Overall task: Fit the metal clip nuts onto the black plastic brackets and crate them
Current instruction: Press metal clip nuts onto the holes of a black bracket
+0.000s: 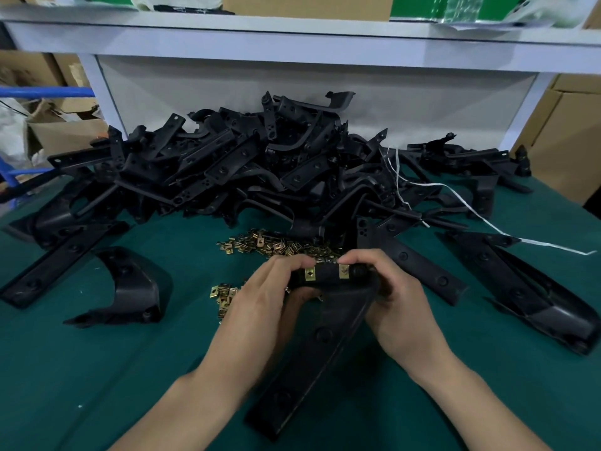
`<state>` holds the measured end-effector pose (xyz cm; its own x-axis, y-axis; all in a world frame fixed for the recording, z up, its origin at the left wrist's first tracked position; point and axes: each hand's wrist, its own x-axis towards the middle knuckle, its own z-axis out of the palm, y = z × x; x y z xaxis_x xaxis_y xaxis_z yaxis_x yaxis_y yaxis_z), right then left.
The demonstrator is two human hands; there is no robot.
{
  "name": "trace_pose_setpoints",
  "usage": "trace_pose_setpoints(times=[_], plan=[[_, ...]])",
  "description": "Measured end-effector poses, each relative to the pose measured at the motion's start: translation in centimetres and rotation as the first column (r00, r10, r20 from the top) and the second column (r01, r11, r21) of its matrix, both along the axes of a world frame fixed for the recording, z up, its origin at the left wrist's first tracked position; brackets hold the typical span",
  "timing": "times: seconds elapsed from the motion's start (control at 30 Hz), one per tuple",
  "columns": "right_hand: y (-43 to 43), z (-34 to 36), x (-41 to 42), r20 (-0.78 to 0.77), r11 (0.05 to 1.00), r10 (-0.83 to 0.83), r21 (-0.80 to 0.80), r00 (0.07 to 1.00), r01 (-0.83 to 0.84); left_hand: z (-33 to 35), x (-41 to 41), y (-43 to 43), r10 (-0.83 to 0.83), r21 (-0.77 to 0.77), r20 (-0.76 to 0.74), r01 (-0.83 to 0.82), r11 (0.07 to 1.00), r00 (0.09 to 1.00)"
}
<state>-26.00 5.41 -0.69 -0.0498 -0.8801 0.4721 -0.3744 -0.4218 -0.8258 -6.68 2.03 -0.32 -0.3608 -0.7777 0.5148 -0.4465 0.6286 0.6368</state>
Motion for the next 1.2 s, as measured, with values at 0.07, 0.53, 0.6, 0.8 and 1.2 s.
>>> trace_pose_setpoints(times=[0.07, 0.53, 0.6, 0.8, 1.2], plan=[[-0.07, -0.13, -0.14, -0.017, 1.000, -0.013, -0.011, 1.000, 0.013, -0.06, 0.12, 0.06, -0.006, 0.023, 0.015, 0.005, 1.000, 1.000], [-0.28, -0.39, 0.11, 0.007, 0.999, -0.032, -0.031, 0.999, 0.032, 0.27, -0.02, 0.10, -0.003, -0.034, -0.005, 0.003, 0.999, 1.000], [-0.23, -0.35, 0.13, 0.005, 0.999, -0.039, -0.036, 0.999, 0.039, 0.40, -0.05, 0.19, 0.000, -0.033, -0.003, 0.000, 0.999, 1.000], [-0.08, -0.33, 0.25, 0.036, 0.999, -0.042, 0.002, 0.999, 0.041, -0.10, 0.21, -0.11, 0.017, -0.045, 0.040, -0.016, 0.999, 0.999], [-0.18, -0.53, 0.36, 0.024, 0.998, -0.064, 0.005, 0.998, 0.064, -0.24, 0.06, -0.72, -0.015, -0.162, 0.016, 0.018, 0.987, 1.000]])
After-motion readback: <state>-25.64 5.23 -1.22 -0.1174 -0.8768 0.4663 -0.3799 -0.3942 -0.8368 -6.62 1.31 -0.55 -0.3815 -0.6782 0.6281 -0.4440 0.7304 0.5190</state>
